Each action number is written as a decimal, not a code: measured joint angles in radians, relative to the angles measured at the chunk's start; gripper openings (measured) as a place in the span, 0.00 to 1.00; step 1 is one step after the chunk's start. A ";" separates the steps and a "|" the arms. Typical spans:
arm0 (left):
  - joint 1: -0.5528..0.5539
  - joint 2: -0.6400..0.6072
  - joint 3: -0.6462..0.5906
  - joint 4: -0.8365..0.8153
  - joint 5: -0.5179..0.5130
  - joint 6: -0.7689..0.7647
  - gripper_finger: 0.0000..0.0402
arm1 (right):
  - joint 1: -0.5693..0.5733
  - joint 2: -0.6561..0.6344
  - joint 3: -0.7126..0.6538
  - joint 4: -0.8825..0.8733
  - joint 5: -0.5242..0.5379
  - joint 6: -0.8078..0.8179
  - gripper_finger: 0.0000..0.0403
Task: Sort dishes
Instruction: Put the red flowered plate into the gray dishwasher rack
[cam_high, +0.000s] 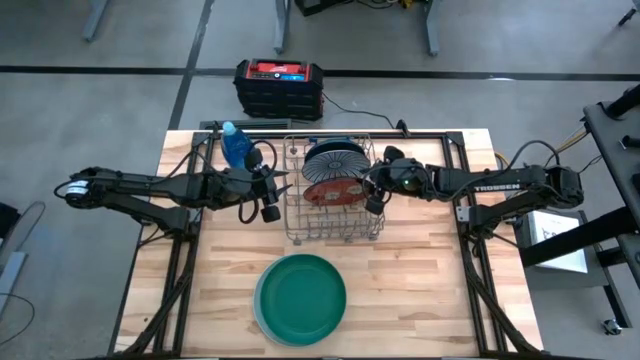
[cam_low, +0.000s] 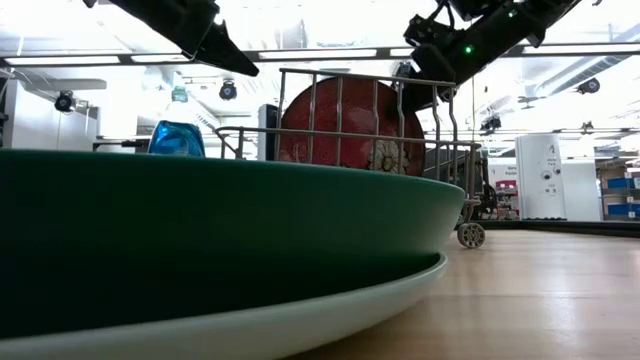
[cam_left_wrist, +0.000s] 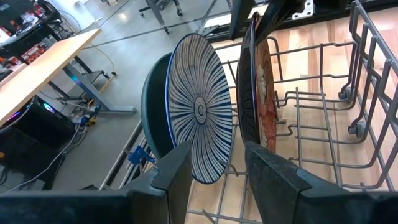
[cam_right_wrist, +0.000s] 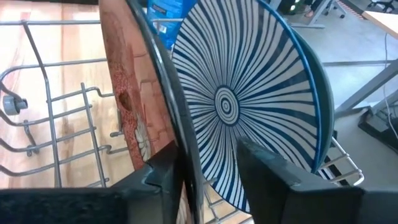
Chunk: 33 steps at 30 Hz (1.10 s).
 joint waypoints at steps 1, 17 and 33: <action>0.000 0.000 0.000 0.000 0.000 0.000 0.35 | 0.000 0.000 0.003 -0.001 0.000 0.002 0.37; 0.000 0.000 -0.008 0.002 -0.001 0.000 0.35 | 0.001 -0.002 0.067 -0.088 -0.005 0.016 0.49; 0.000 0.000 -0.032 0.010 -0.074 0.001 0.35 | 0.002 -0.060 0.070 -0.195 -0.006 0.026 0.58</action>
